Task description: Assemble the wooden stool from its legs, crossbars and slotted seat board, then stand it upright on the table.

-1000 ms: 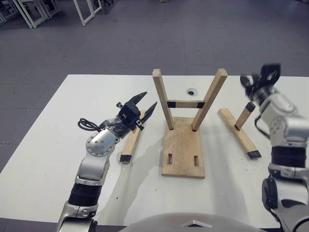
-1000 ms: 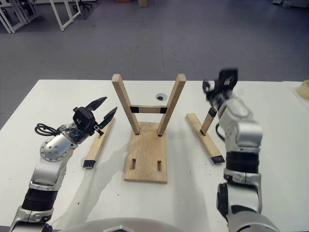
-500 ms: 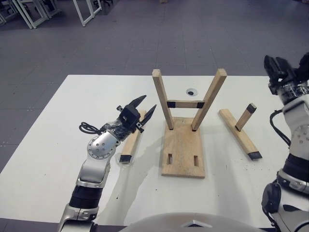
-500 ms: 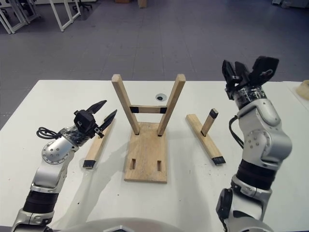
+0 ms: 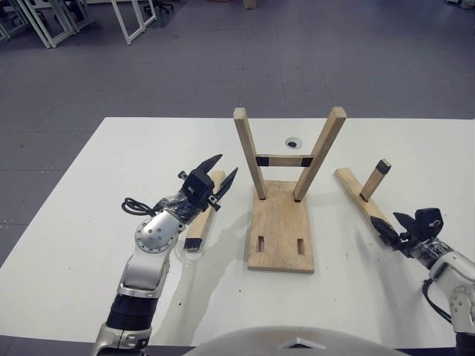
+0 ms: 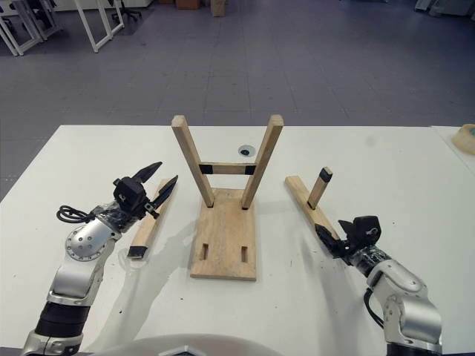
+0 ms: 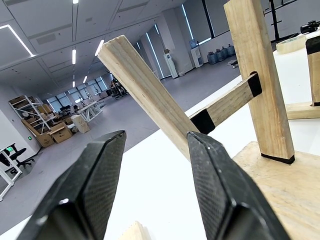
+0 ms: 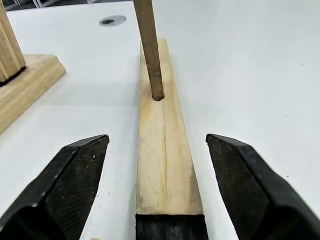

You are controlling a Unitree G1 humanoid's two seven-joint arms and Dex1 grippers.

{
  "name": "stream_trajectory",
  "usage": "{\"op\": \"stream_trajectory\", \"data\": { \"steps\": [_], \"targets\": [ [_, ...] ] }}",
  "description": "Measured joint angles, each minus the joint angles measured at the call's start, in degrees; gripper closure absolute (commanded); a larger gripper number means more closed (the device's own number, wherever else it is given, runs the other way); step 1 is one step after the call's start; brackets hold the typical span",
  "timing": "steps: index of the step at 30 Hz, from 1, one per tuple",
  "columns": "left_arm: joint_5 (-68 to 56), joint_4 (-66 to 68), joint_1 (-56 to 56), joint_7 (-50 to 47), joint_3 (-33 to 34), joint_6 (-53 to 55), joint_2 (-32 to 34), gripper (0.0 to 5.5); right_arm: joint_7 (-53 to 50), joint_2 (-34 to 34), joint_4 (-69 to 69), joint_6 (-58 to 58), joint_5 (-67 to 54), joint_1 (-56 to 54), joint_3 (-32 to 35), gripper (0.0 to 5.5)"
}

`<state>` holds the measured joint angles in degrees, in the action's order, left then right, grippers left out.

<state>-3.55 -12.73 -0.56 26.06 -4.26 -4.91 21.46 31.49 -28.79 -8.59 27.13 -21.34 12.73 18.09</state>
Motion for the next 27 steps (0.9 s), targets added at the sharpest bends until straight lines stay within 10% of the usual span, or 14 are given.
{"op": "stream_trajectory", "data": {
  "steps": [10,19,27],
  "targets": [
    [-0.13,1.0,-0.18,0.07,0.02,0.0,-0.11,3.26,-4.39,1.13,4.1,-1.16,7.63,-4.22,-7.11,3.42],
    [-2.97,2.11,-2.55,-0.38,2.73,0.29,-0.5,3.26,-10.15,4.42,1.1,0.16,2.09,-15.75,-0.67,3.43],
    [-51.04,-10.32,-12.69,-6.35,13.56,26.59,-3.47,2.17,-11.18,3.96,-9.36,10.25,-24.76,-35.22,5.95,3.43]
  ]
}}
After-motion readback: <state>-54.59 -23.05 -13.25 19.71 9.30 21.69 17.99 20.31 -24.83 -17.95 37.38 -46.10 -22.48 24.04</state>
